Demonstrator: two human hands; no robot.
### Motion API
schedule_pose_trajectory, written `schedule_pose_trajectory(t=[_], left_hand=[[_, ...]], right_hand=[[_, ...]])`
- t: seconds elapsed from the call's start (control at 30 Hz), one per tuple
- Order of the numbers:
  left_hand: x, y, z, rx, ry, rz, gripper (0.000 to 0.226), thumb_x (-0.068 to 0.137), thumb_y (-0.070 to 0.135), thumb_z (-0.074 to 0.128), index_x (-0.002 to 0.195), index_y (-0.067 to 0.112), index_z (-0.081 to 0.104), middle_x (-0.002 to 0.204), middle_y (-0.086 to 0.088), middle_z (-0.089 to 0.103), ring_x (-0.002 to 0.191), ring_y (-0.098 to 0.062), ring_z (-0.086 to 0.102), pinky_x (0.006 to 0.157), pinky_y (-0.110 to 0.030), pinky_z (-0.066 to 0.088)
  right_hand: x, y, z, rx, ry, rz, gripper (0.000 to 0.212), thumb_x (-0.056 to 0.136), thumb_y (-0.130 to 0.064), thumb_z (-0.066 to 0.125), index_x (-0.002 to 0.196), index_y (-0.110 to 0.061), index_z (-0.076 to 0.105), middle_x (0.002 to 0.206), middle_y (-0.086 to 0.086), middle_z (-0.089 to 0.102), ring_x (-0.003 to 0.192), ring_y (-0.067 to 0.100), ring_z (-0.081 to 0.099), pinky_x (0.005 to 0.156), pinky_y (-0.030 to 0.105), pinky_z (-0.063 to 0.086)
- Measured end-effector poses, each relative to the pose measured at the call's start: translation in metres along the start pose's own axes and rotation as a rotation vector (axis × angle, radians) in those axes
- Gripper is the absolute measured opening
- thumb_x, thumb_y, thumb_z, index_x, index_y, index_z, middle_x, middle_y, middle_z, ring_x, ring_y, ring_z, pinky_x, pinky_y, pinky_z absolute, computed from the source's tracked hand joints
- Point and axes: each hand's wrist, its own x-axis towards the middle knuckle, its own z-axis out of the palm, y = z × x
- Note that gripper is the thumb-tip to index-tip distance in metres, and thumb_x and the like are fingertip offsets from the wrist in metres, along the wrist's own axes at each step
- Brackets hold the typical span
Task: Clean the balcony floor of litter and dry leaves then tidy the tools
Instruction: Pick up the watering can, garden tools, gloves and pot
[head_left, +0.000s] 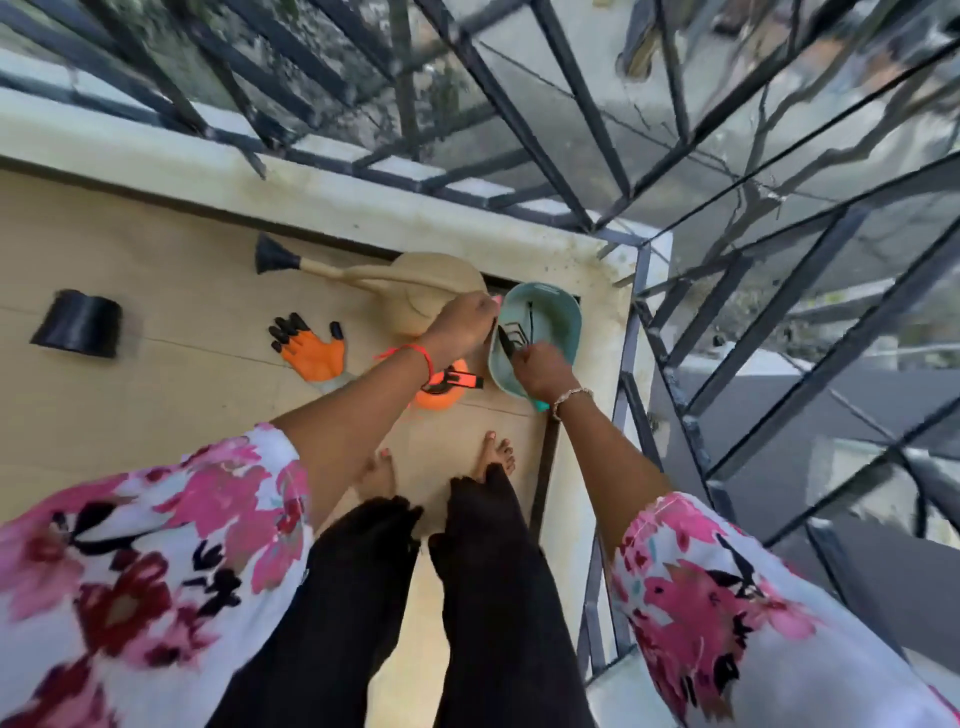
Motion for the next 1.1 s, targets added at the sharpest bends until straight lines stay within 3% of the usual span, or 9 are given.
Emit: schedule_pose_trajectory(t=[0.13, 0.27, 0.33, 0.4, 0.57, 0.67, 0.77, 0.9, 1.1], left_hand=[[-0.085, 0.023, -0.073, 0.076, 0.089, 0.079, 0.037, 0.1, 0.02, 0.039, 0.107, -0.011, 0.058, 0.112, -0.031, 0.059, 0.099, -0.033, 0.058, 0.076, -0.036, 0.039], [-0.178, 0.016, -0.139, 0.094, 0.248, 0.125, 0.038, 0.1, 0.021, 0.039, 0.108, -0.01, 0.06, 0.109, -0.025, 0.063, 0.1, -0.03, 0.059, 0.077, -0.032, 0.04], [-0.222, 0.008, -0.16, 0.102, 0.354, 0.138, 0.039, 0.1, 0.024, 0.04, 0.101, -0.009, 0.06, 0.101, -0.028, 0.064, 0.089, -0.03, 0.061, 0.068, -0.031, 0.039], [-0.257, 0.002, -0.175, 0.138, 0.429, 0.118, 0.033, 0.101, 0.018, 0.039, 0.1, -0.006, 0.062, 0.1, -0.028, 0.064, 0.09, -0.034, 0.062, 0.07, -0.035, 0.039], [-0.32, -0.012, -0.186, 0.141, 0.603, 0.06, 0.039, 0.1, 0.028, 0.039, 0.093, -0.004, 0.059, 0.09, -0.022, 0.062, 0.088, -0.033, 0.058, 0.078, -0.041, 0.041], [-0.35, -0.014, -0.181, 0.073, 0.712, 0.043, 0.033, 0.099, 0.024, 0.041, 0.103, -0.002, 0.061, 0.101, -0.017, 0.064, 0.095, -0.029, 0.059, 0.084, -0.04, 0.044], [-0.372, -0.015, -0.176, 0.035, 0.797, 0.011, 0.026, 0.099, 0.019, 0.044, 0.111, 0.001, 0.058, 0.113, -0.014, 0.061, 0.106, -0.026, 0.056, 0.09, -0.03, 0.04], [-0.403, -0.026, -0.176, 0.016, 0.929, -0.077, 0.038, 0.097, 0.025, 0.048, 0.13, 0.005, 0.049, 0.133, -0.011, 0.052, 0.123, -0.024, 0.047, 0.102, -0.027, 0.031], [-0.449, -0.057, -0.2, -0.011, 1.094, -0.187, 0.038, 0.095, 0.022, 0.053, 0.127, 0.003, 0.05, 0.131, -0.012, 0.052, 0.121, -0.027, 0.048, 0.102, -0.028, 0.032]], right_hand=[[-0.072, -0.08, -0.035, -0.08, 0.068, -0.212, 0.03, 0.093, -0.006, 0.039, 0.109, 0.005, 0.061, 0.113, 0.026, 0.061, 0.107, 0.038, 0.057, 0.086, 0.038, 0.043], [-0.139, -0.155, -0.05, -0.056, 0.11, -0.392, 0.032, 0.082, -0.017, 0.04, 0.102, -0.013, 0.065, 0.109, 0.017, 0.065, 0.104, 0.036, 0.06, 0.088, 0.043, 0.049], [-0.178, -0.186, -0.052, -0.116, 0.084, -0.535, 0.03, 0.086, -0.01, 0.042, 0.106, -0.004, 0.063, 0.111, 0.022, 0.063, 0.106, 0.037, 0.058, 0.085, 0.039, 0.047], [-0.208, -0.21, -0.052, -0.181, 0.071, -0.659, 0.029, 0.087, -0.005, 0.043, 0.108, 0.0, 0.063, 0.112, 0.023, 0.062, 0.106, 0.036, 0.057, 0.083, 0.038, 0.045], [-0.249, -0.247, -0.054, -0.342, -0.004, -0.949, 0.033, 0.085, -0.007, 0.043, 0.111, -0.006, 0.063, 0.112, 0.018, 0.064, 0.103, 0.032, 0.06, 0.086, 0.038, 0.049], [-0.269, -0.257, -0.062, -0.429, -0.027, -1.055, 0.033, 0.089, -0.007, 0.041, 0.115, -0.004, 0.061, 0.117, 0.017, 0.063, 0.11, 0.029, 0.056, 0.091, 0.039, 0.047], [-0.282, -0.269, -0.067, -0.482, -0.064, -1.112, 0.03, 0.093, -0.016, 0.043, 0.116, -0.007, 0.06, 0.121, 0.013, 0.059, 0.111, 0.028, 0.055, 0.092, 0.041, 0.047], [-0.307, -0.294, -0.063, -0.582, -0.132, -1.234, 0.034, 0.097, -0.023, 0.046, 0.122, -0.002, 0.055, 0.126, 0.014, 0.054, 0.114, 0.028, 0.052, 0.097, 0.036, 0.041], [-0.332, -0.347, -0.035, -0.681, -0.216, -1.362, 0.036, 0.097, -0.024, 0.047, 0.124, 0.0, 0.05, 0.127, 0.016, 0.048, 0.112, 0.031, 0.051, 0.092, 0.028, 0.035]])
